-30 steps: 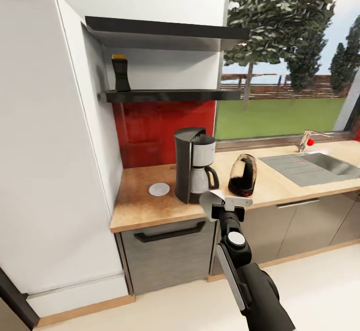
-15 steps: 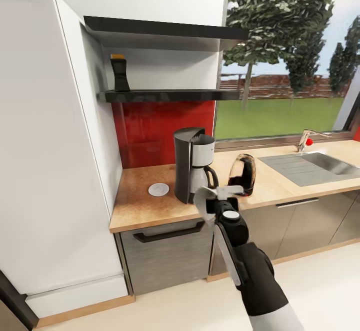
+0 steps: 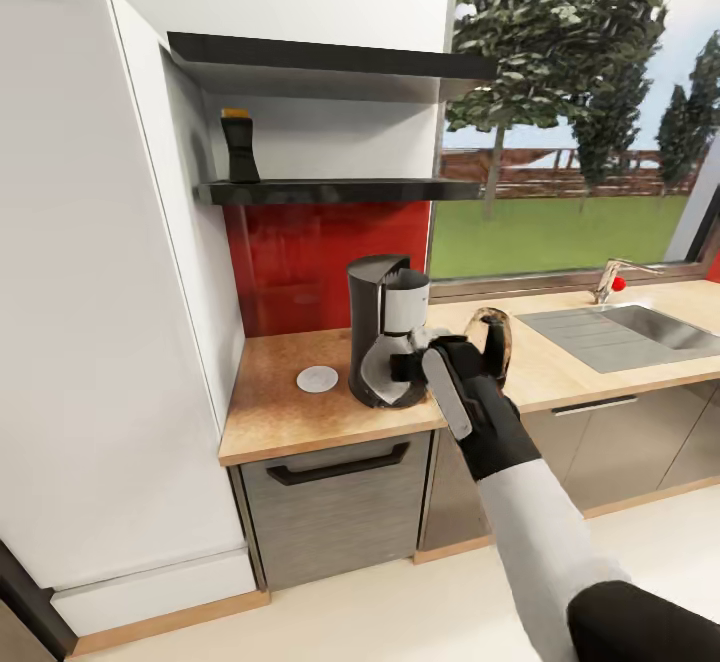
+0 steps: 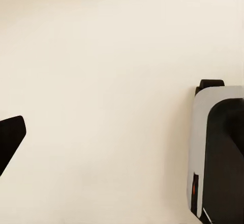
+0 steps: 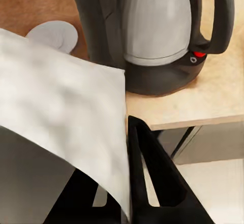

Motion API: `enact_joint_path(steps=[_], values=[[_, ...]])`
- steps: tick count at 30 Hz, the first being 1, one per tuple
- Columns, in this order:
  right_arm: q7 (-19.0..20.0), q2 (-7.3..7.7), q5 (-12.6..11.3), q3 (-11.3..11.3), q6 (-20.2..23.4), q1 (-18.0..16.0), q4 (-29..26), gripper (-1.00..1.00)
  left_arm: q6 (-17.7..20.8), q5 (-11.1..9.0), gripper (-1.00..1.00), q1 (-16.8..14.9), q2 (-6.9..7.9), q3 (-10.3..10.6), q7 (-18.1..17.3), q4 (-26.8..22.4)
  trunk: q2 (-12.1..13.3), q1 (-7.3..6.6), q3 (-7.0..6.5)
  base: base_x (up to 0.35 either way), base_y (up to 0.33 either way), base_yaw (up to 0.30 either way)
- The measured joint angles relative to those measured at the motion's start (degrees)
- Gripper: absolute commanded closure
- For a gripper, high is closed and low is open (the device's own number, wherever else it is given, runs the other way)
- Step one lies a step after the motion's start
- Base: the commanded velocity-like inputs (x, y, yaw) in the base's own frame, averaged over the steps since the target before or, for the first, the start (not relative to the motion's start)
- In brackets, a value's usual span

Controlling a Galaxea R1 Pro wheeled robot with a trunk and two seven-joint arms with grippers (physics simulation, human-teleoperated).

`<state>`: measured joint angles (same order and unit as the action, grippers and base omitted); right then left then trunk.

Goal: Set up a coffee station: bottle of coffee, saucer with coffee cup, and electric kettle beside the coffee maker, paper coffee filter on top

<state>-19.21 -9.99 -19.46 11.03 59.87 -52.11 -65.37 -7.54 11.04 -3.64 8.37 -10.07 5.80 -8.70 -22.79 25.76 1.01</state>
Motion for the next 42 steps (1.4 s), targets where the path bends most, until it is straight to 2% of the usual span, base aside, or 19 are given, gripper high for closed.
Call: enact_joint_path(steps=[1, 2, 5, 8, 12, 18, 26, 30, 34, 35, 40, 42], values=[[0.01, 0.00, -1.26, -1.55, 0.01, -3.13, 4.83, 1.00, 0.14, 0.03, -1.00, 0.00, -0.11, 0.05, -0.06, 0.12, 0.00, 0.00, 0.00, 0.000, 0.000, 0.000], [0.00, 0.00, -2.13, -2.31, 0.01, -4.90, 7.39, 1.00, 0.19, 0.05, -1.00, 0.00, -0.16, 0.08, -0.09, 0.24, -0.01, -0.01, 0.00, 0.000, 0.000, 0.000], [-0.01, 0.00, -7.67, -4.88, 0.02, -15.79, 22.48, 1.00, 0.23, 0.17, -1.00, 0.01, -0.37, 0.18, -0.25, 1.52, -0.01, 0.00, -0.01, 0.000, 0.000, 0.000], [-0.02, 0.00, -14.04, -5.67, 0.02, -26.80, 36.29, 1.00, 0.19, 0.26, -1.00, 0.00, -0.35, 0.20, -0.36, 2.24, -0.02, -0.01, -0.01, 0.000, 0.000, 0.000], [-0.19, 0.06, -19.32, -6.26, 0.00, -36.19, 48.11, 1.00, 0.15, 0.23, -1.00, 0.07, -0.29, 0.24, -0.49, 2.51, -0.02, -0.01, 0.00, 0.000, 0.000, 0.000], [-0.24, 1.69, -20.74, -6.28, -0.02, -42.50, 54.68, 1.00, 0.27, 0.25, -1.00, 0.09, -0.35, 0.28, -0.51, 2.52, -0.02, -0.01, 0.00, 0.000, 0.000, 0.000], [-0.26, 2.90, -21.13, -6.31, -0.03, -48.66, 58.22, 1.00, 0.38, 0.22, -1.00, 0.09, -0.36, 0.21, -0.51, 2.49, -0.03, -0.01, 0.00, 0.000, 0.000, 0.000], [-0.26, 4.35, -23.27, -6.37, -0.04, -51.97, 60.77, 1.00, 0.41, 0.22, -1.00, 0.09, -0.36, 0.16, -0.55, 2.52, -0.02, -0.01, 0.00, 0.000, 0.000, 0.000], [-0.86, 6.32, -30.53, -7.15, -0.03, -54.29, 63.07, 1.00, 0.46, 0.15, -1.00, 0.09, -0.45, 0.14, -0.54, 2.57, -0.02, -0.01, 0.01, 0.000, 0.000, 0.000], [-1.22, 6.56, -31.62, -7.22, -0.03, -54.40, 63.18, 1.00, 0.47, 0.15, -1.00, 0.09, -0.47, 0.13, -0.53, 2.59, -0.02, -0.01, 0.01, 0.000, 0.000, 0.000], [-8.98, 9.12, -42.09, -7.44, -0.02, -54.78, 63.38, 1.00, 0.48, 0.13, -1.00, 0.10, -0.53, 0.08, -0.42, 3.07, -0.02, -0.01, 0.01, 0.000, 0.000, 0.000], [-10.88, 10.19, -46.46, -7.53, -0.06, -54.81, 63.37, 1.00, 0.48, 0.12, -1.00, 0.11, -0.54, 0.12, -0.47, 4.12, -0.02, -0.01, 0.01, 0.000, 0.000, 0.000]])
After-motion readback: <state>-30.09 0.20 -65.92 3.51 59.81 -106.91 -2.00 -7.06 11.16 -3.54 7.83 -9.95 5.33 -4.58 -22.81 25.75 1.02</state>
